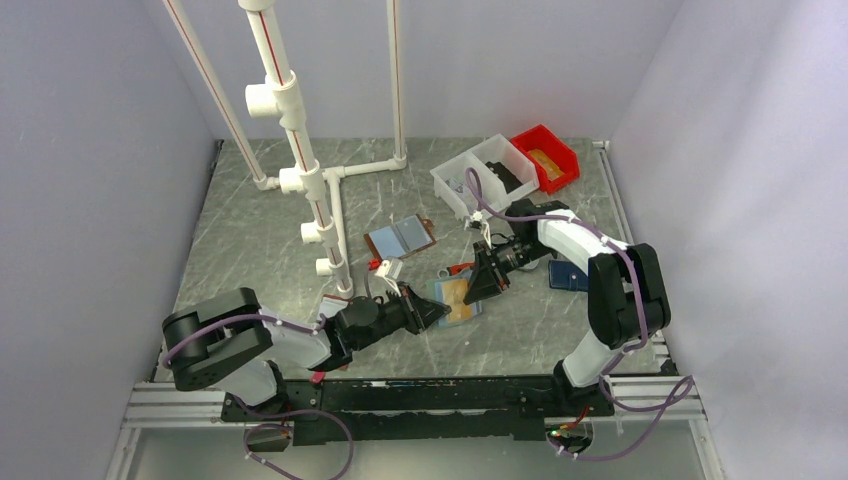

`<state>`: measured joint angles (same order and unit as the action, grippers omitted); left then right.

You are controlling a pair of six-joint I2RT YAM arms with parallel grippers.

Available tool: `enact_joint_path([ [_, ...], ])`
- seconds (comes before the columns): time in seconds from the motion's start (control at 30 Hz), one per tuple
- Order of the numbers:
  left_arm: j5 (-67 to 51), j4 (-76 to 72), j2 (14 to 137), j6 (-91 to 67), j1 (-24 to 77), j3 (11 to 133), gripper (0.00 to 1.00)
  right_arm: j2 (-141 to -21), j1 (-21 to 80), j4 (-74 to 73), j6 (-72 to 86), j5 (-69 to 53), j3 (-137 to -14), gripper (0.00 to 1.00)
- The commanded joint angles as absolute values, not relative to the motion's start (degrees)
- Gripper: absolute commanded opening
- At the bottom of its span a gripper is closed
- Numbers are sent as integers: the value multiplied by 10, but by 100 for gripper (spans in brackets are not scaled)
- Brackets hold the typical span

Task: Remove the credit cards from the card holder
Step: Remove the credit card from the card holder.

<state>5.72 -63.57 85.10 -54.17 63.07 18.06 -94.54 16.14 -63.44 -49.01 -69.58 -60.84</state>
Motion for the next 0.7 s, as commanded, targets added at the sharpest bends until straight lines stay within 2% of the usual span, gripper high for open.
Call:
enact_joint_path([
  [0.0, 85, -642, 837, -545, 629, 179, 0, -943, 163, -673, -527, -743, -630, 23],
  [0.53, 106, -623, 826, -559, 629, 168, 0, -950, 163, -701, -560, -740, -636, 16],
  [0.67, 112, -617, 819, -562, 629, 162, 0, -957, 163, -722, -582, -741, -641, 9],
])
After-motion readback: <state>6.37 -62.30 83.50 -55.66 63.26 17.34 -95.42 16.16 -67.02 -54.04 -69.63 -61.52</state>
